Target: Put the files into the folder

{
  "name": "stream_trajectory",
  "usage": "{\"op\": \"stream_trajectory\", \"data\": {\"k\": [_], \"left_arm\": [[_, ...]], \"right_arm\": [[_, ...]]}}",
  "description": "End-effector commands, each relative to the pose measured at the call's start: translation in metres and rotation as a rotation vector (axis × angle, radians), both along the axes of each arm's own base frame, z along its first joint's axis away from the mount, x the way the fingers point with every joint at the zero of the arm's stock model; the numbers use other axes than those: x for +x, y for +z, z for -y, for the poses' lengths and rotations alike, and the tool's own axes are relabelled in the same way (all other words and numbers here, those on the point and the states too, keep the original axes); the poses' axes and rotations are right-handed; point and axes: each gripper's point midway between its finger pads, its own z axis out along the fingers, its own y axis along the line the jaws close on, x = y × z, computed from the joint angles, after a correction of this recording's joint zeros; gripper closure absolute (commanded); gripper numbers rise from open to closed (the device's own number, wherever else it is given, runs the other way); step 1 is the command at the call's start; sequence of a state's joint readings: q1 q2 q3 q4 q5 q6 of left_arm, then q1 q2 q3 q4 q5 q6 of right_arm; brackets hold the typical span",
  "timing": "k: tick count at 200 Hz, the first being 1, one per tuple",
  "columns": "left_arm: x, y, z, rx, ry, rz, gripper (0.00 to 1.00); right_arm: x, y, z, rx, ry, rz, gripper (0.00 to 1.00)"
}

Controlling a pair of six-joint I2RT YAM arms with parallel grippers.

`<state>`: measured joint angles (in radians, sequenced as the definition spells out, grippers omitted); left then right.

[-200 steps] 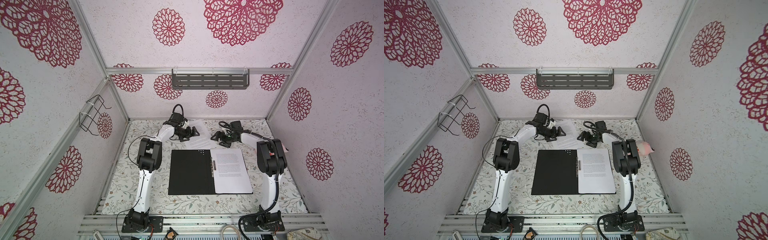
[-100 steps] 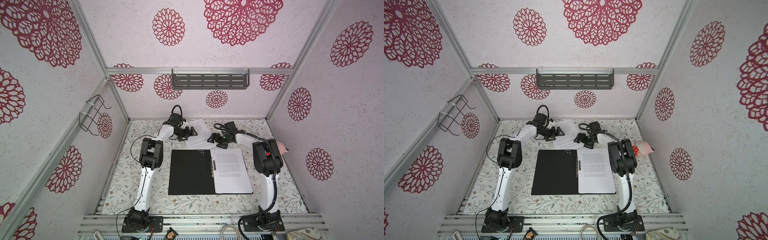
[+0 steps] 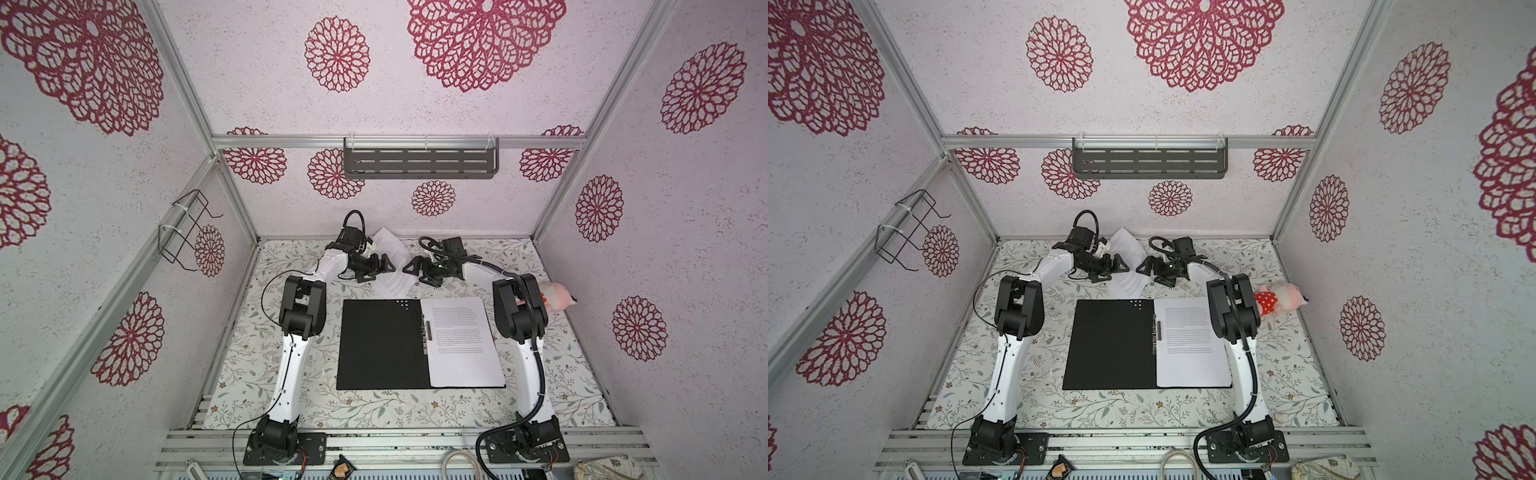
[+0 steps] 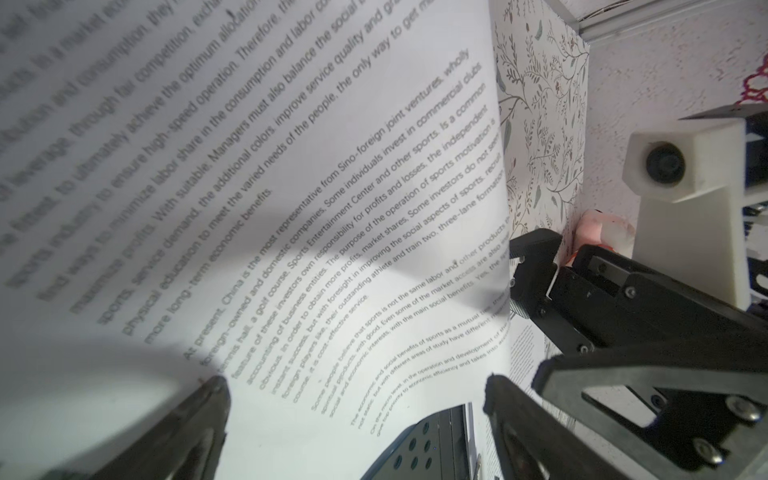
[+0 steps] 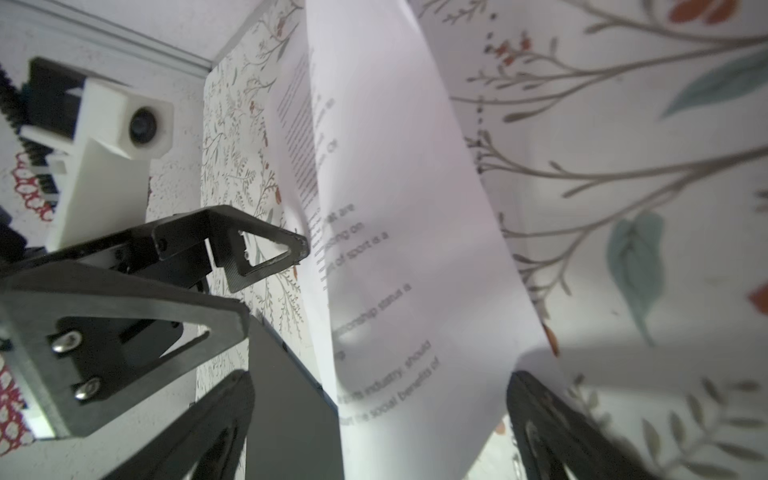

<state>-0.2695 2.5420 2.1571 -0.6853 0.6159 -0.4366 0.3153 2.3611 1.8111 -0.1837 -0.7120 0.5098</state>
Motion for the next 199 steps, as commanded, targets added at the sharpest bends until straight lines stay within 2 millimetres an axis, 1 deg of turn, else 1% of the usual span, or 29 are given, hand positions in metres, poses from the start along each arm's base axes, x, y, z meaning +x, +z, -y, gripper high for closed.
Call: {"op": "stream_trajectory", "data": {"k": [1,16,31,43,54,57,74,97,116,123,140,165,199], "left_arm": [[-0.034,-0.063,-0.011,0.102,-0.013,-0.175,0.01],[-0.034,-0.063,-0.012,0.108,-0.011,-0.176,0.01],[-0.034,-0.065,-0.012,0.109,-0.01,-0.18,0.01],[-0.034,-0.066,-0.013,0.112,-0.007,-0.182,0.01],[-0.034,-0.068,-0.014,0.113,-0.004,-0.188,0.01],[-0.034,-0.068,-0.014,0.112,-0.002,-0.189,0.01],[-0.034,-0.07,-0.016,0.113,0.001,-0.193,0.01],[-0.034,-0.07,-0.019,0.113,0.008,-0.196,0.01],[-0.033,-0.071,-0.019,0.11,0.009,-0.197,0.01],[-0.034,-0.072,-0.019,0.11,0.009,-0.198,0.01],[-0.034,-0.072,-0.019,0.102,0.012,-0.202,0.01],[-0.035,-0.074,-0.019,0.101,0.015,-0.206,0.01],[-0.037,-0.078,-0.02,0.103,0.011,-0.215,0.01]], "right_arm": [[-0.002,0.033,-0.019,0.098,0.113,0.081,0.01],[-0.004,0.044,-0.022,0.136,0.111,0.081,0.01],[-0.008,0.049,-0.02,0.151,0.089,0.081,0.01],[-0.014,0.052,-0.019,0.191,0.067,0.057,0.01],[-0.023,0.05,-0.017,0.218,0.048,0.035,0.01],[-0.023,0.052,-0.017,0.224,0.04,0.039,0.01],[-0.032,0.049,-0.011,0.246,0.0,0.024,0.01],[-0.039,0.047,-0.012,0.273,-0.016,0.006,0.02],[-0.033,0.045,-0.01,0.252,-0.037,0.021,0.03],[-0.03,0.04,-0.01,0.238,-0.042,0.013,0.04],[-0.017,0.027,-0.003,0.144,-0.081,0.032,0.04],[-0.001,0.018,0.003,0.08,-0.125,0.049,0.07],[0.014,0.015,0.008,0.08,-0.195,0.076,0.13]]}}
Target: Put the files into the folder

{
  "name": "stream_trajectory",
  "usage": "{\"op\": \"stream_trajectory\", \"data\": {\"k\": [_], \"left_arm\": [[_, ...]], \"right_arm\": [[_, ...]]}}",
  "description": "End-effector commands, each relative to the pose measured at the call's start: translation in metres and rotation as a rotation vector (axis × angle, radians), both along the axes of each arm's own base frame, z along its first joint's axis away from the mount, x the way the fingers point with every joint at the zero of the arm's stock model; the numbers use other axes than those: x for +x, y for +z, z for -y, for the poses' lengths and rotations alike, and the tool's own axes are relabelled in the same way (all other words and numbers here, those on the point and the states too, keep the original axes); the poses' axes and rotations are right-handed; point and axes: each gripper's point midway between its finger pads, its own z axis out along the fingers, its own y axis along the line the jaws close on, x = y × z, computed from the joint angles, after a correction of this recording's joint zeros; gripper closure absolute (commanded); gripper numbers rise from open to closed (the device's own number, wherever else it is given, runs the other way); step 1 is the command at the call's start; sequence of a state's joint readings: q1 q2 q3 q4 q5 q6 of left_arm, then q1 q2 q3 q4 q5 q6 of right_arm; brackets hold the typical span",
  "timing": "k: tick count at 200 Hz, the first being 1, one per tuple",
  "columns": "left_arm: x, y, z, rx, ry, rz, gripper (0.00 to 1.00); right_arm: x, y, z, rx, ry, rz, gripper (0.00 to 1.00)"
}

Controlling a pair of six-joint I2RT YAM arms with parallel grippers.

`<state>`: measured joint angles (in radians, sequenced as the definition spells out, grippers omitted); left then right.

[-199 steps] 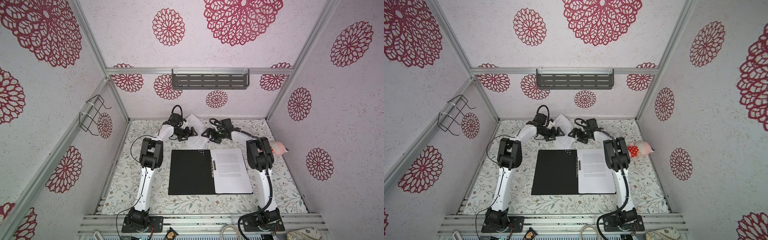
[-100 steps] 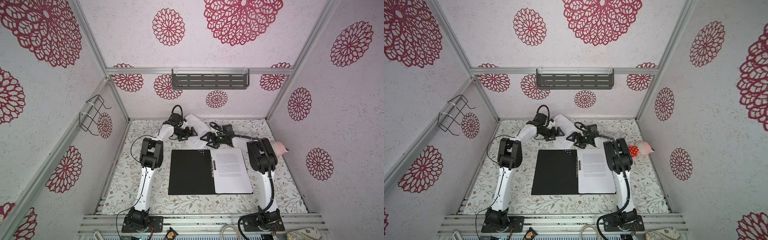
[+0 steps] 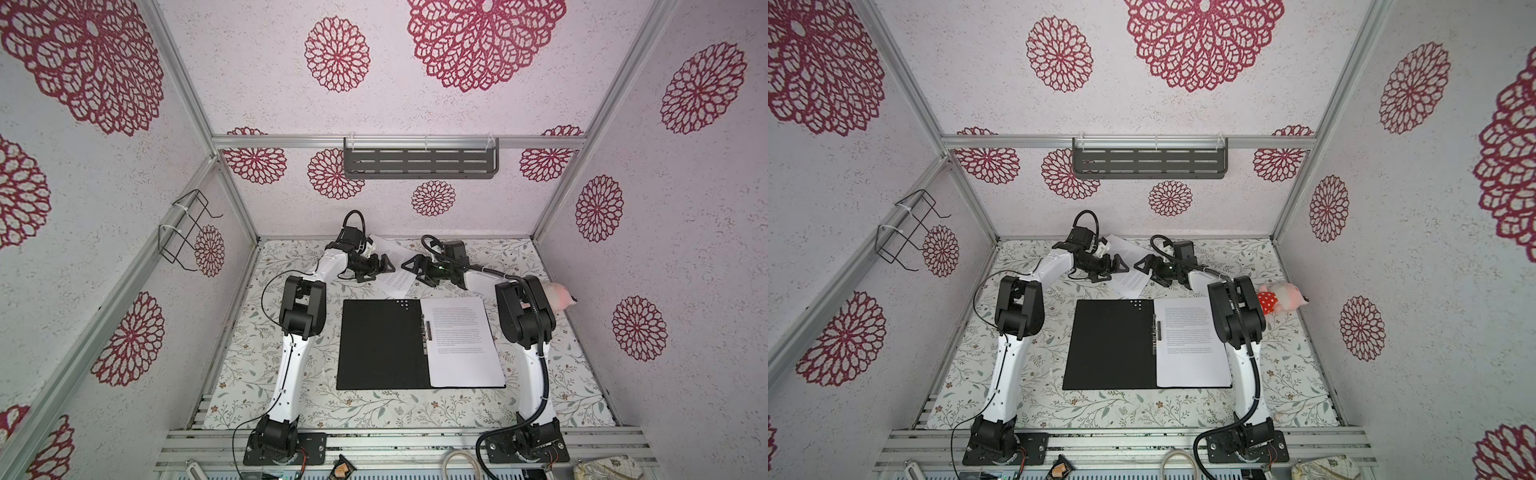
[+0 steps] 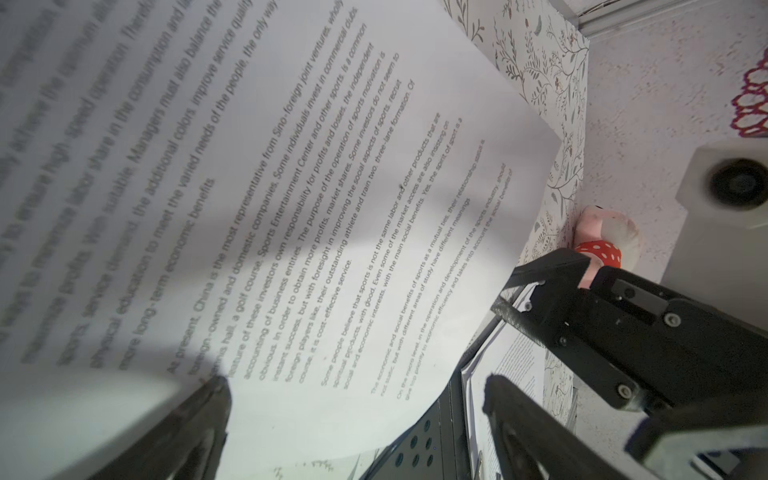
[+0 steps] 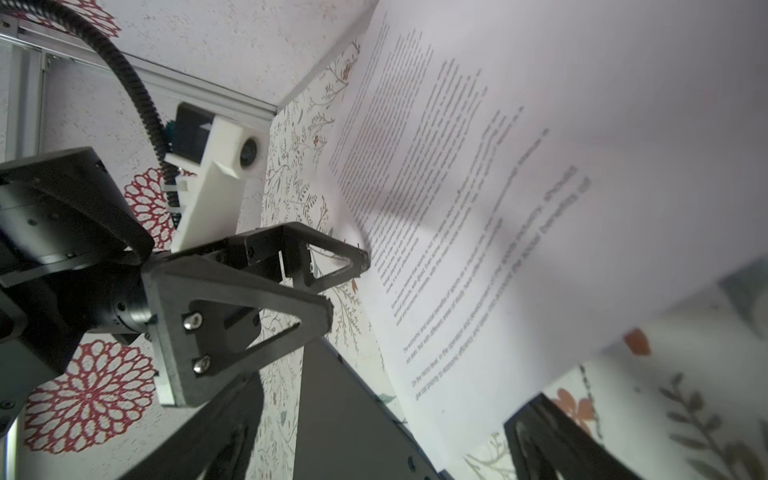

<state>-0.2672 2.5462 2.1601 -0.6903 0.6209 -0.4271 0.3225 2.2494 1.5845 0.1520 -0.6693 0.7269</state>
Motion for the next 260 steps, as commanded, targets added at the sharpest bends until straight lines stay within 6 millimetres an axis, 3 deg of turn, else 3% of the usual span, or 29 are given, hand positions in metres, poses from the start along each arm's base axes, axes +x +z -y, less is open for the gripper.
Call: {"op": "stream_trajectory", "data": {"k": [1,53,81,110,137,149,167,204,224,232,237,260], "left_arm": [[-0.037,-0.077,-0.019,0.104,0.017,-0.214,0.01],[-0.037,-0.08,-0.018,0.1,0.016,-0.218,0.02],[-0.036,-0.079,-0.019,0.096,0.02,-0.22,0.02],[-0.032,-0.071,-0.019,0.082,0.024,-0.207,0.02],[-0.024,-0.049,-0.015,0.04,0.03,-0.179,0.02],[-0.018,-0.03,-0.012,0.017,0.033,-0.151,0.02],[-0.01,0.013,-0.005,-0.038,0.027,-0.078,0.01],[-0.013,0.145,0.002,-0.196,0.057,0.144,0.0],[-0.033,0.201,-0.005,-0.246,0.079,0.257,0.01],[-0.044,0.212,-0.009,-0.251,0.079,0.279,0.01],[-0.055,0.233,-0.012,-0.263,0.077,0.317,0.01],[-0.093,0.248,-0.028,-0.243,0.089,0.374,0.01]], "right_arm": [[0.013,-0.008,0.007,-0.034,-0.063,0.022,0.13],[0.029,-0.014,0.004,0.051,-0.13,0.05,0.39],[0.035,-0.019,0.006,0.073,-0.175,0.041,0.58],[0.036,-0.021,0.007,0.068,-0.205,0.036,0.74],[0.038,-0.021,0.009,0.071,-0.228,0.03,0.91],[0.04,-0.018,0.01,0.075,-0.235,0.035,1.0],[0.044,-0.006,0.011,0.078,-0.247,0.052,1.0],[0.05,0.045,0.017,0.092,-0.29,0.11,1.0],[0.048,0.08,0.023,0.096,-0.322,0.144,1.0],[0.046,0.092,0.026,0.096,-0.333,0.151,1.0],[0.045,0.1,0.028,0.092,-0.341,0.156,1.0],[0.035,0.127,0.044,0.063,-0.395,0.16,1.0]]}}
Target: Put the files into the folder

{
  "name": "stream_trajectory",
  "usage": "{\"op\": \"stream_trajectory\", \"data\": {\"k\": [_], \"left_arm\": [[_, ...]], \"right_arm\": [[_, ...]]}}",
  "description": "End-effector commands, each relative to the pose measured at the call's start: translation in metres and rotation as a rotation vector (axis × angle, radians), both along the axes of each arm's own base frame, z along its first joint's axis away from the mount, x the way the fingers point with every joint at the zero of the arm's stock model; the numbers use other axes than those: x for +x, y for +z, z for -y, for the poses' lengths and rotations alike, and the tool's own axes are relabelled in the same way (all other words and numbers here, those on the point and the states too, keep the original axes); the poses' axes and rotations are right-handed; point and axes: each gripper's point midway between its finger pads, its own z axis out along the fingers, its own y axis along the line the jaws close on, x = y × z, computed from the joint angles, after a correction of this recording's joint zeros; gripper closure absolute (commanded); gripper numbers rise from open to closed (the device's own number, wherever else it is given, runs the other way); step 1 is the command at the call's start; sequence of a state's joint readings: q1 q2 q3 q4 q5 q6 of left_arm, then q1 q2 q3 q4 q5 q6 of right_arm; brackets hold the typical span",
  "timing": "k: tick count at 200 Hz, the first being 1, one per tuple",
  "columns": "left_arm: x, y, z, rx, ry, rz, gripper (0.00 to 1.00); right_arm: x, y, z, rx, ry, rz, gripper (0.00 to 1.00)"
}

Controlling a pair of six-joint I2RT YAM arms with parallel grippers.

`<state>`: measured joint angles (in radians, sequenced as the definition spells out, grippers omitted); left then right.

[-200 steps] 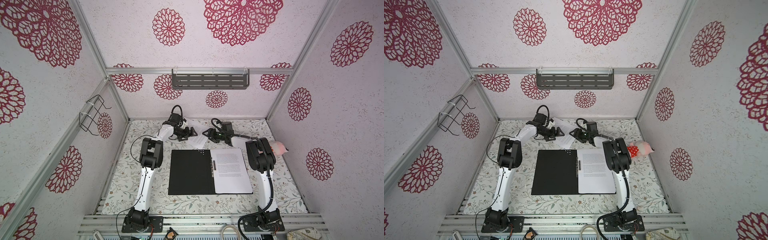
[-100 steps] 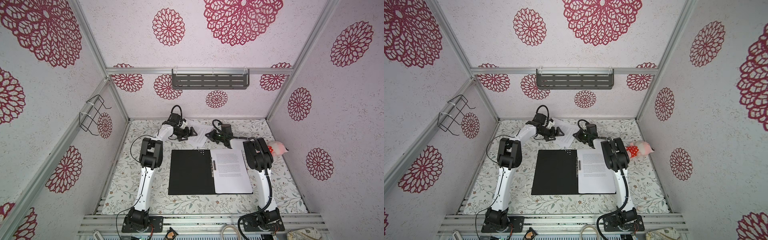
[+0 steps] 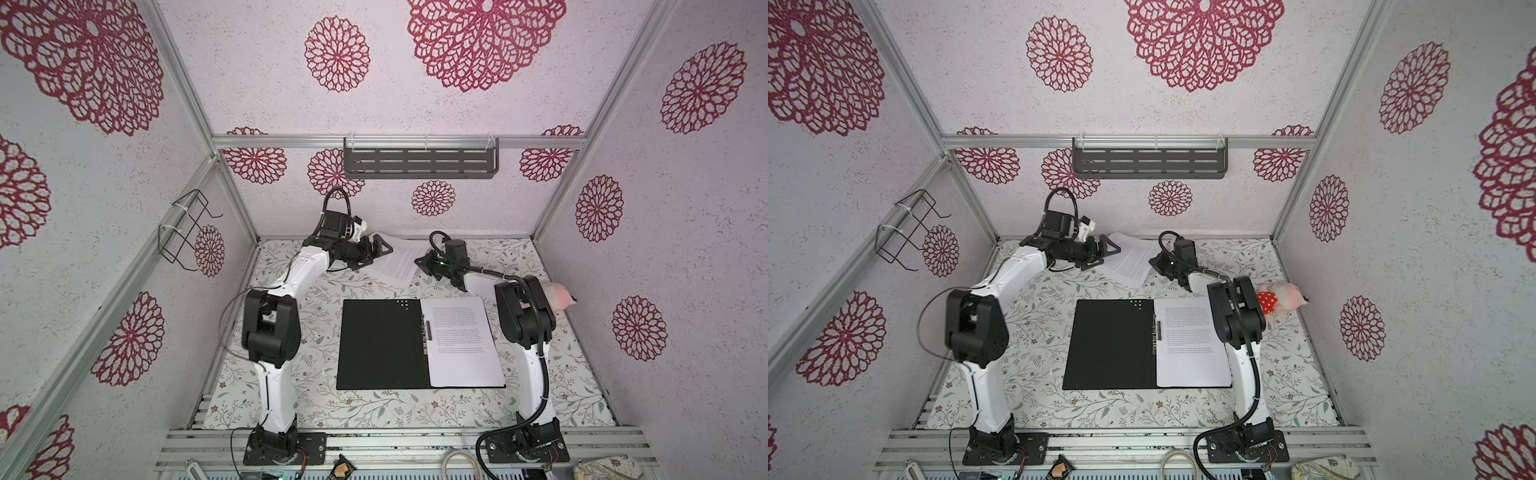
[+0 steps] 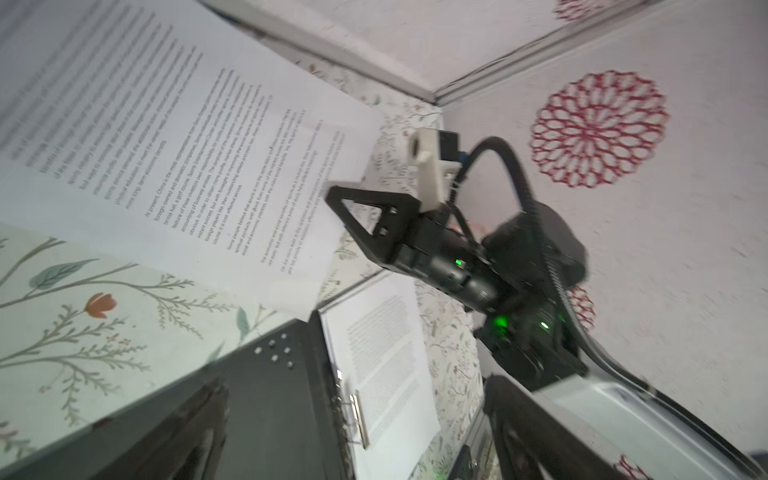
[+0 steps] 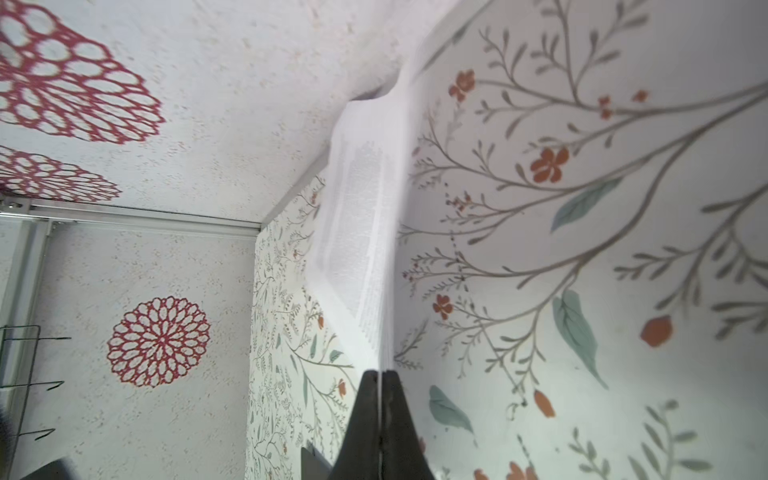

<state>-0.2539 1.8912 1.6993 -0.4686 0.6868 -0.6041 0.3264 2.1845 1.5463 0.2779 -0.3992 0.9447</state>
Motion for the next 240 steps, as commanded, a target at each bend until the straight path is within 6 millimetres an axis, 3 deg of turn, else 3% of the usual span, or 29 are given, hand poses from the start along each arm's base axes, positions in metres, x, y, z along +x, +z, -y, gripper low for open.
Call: {"op": "stream_trajectory", "data": {"k": [1,23,60,89,130,161,194,240], "left_arm": [[-0.027,0.036,-0.013,-0.022,0.021,0.115,0.01],[-0.064,0.027,-0.027,0.047,0.016,0.111,0.01],[-0.122,0.013,-0.04,0.114,-0.03,0.108,0.01],[-0.157,0.008,-0.042,0.103,-0.068,0.129,0.01],[-0.178,-0.013,-0.04,0.067,-0.102,0.095,0.01],[-0.18,-0.011,-0.033,0.022,-0.124,0.083,0.01],[-0.187,-0.011,-0.027,0.001,-0.146,0.08,0.01],[-0.197,-0.005,-0.02,0.003,-0.17,0.103,0.02]], "right_arm": [[-0.003,0.096,0.018,0.009,-0.075,0.131,1.0],[-0.017,0.122,0.039,-0.002,-0.118,0.153,1.0],[-0.057,0.134,0.095,-0.064,-0.204,0.135,1.0],[-0.111,0.112,0.153,-0.145,-0.317,0.076,1.0],[-0.201,0.058,0.201,-0.254,-0.474,-0.015,1.0],[-0.25,0.007,0.207,-0.253,-0.517,-0.118,1.0],[-0.285,0.0,0.219,-0.266,-0.607,-0.111,1.0],[-0.308,-0.027,0.211,-0.264,-0.602,-0.167,1.0]]}}
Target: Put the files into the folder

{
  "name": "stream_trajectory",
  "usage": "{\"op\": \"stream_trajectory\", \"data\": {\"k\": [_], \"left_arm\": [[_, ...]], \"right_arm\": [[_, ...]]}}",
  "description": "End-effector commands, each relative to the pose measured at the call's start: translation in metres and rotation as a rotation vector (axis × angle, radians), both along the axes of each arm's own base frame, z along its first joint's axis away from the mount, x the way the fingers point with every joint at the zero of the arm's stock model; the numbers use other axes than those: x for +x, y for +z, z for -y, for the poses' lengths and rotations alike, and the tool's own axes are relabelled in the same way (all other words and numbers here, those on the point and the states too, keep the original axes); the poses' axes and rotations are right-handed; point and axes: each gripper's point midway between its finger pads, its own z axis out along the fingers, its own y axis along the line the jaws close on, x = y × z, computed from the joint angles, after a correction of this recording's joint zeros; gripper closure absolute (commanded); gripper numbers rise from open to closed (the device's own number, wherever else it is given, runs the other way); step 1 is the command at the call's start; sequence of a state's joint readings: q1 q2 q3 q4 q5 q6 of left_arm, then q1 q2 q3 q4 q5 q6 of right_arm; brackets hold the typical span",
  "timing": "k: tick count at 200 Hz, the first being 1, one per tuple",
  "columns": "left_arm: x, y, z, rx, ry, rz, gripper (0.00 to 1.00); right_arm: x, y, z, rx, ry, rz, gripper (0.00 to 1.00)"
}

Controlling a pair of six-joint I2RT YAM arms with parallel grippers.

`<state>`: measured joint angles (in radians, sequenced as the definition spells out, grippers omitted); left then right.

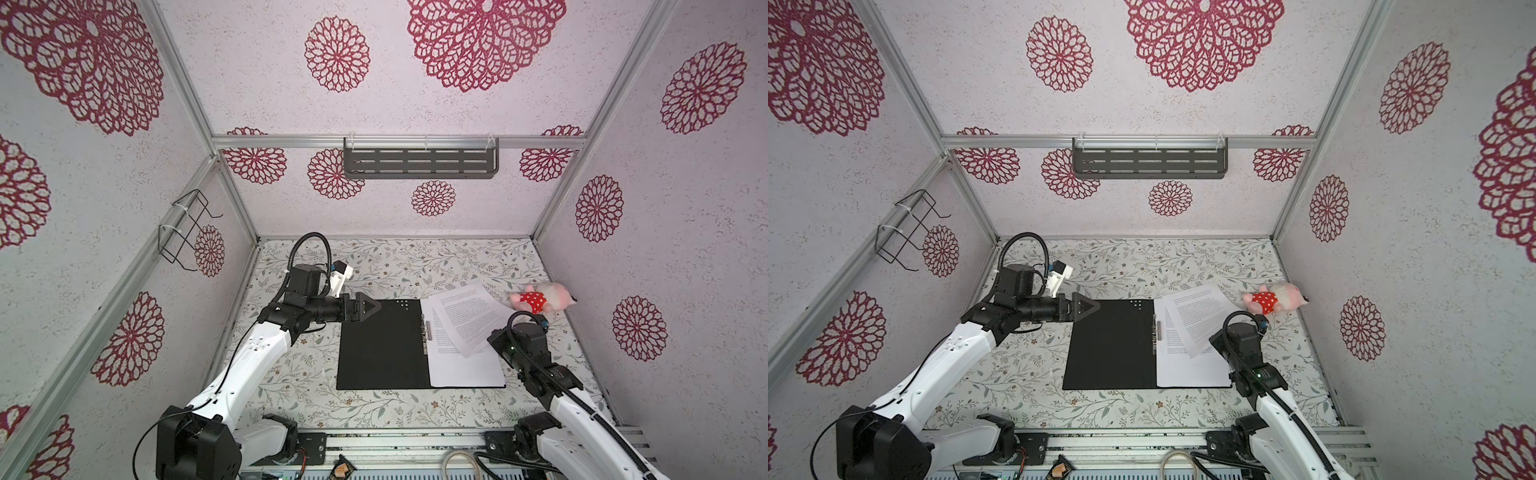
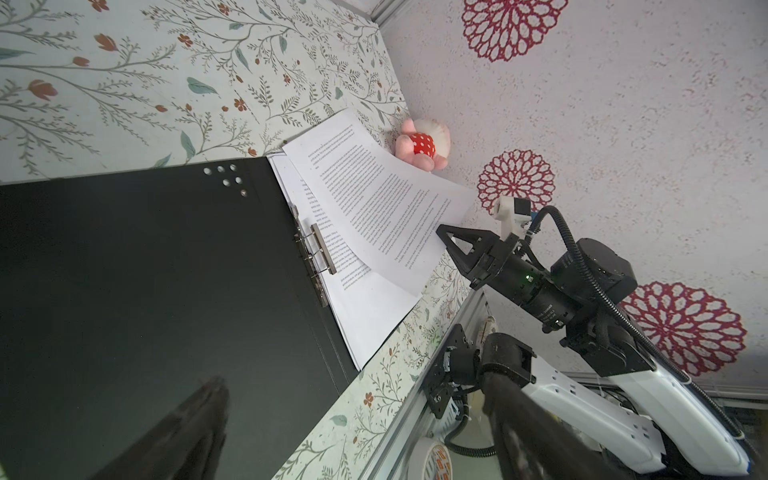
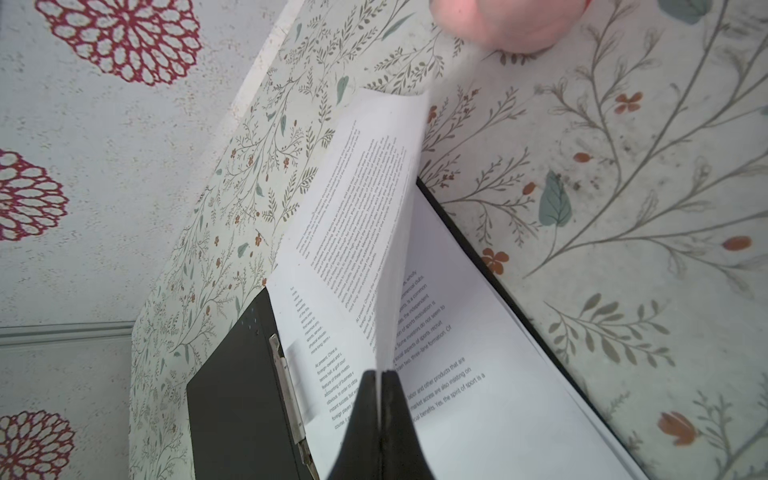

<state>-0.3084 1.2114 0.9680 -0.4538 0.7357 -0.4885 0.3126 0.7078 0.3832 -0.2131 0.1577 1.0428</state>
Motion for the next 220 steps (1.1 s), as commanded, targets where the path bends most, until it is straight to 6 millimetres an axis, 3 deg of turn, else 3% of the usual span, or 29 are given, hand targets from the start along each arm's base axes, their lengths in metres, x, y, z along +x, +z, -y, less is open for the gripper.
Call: {"op": "stream_trajectory", "data": {"k": [1,121,220], "left_arm": [[-0.006,0.014,0.004,-0.025,-0.025,0.054,0.02],[-0.017,0.023,0.006,0.012,-0.01,0.138,0.01],[-0.017,0.022,0.005,0.014,-0.007,0.129,0.01]], "right_arm": [[-0.011,-0.018,0.007,0.006,-0.069,-0.05,1.0],[-0.051,-0.046,0.001,0.015,-0.09,-0.156,1.0],[-0.059,-0.06,-0.016,0.051,-0.132,-0.175,1.0]]}}
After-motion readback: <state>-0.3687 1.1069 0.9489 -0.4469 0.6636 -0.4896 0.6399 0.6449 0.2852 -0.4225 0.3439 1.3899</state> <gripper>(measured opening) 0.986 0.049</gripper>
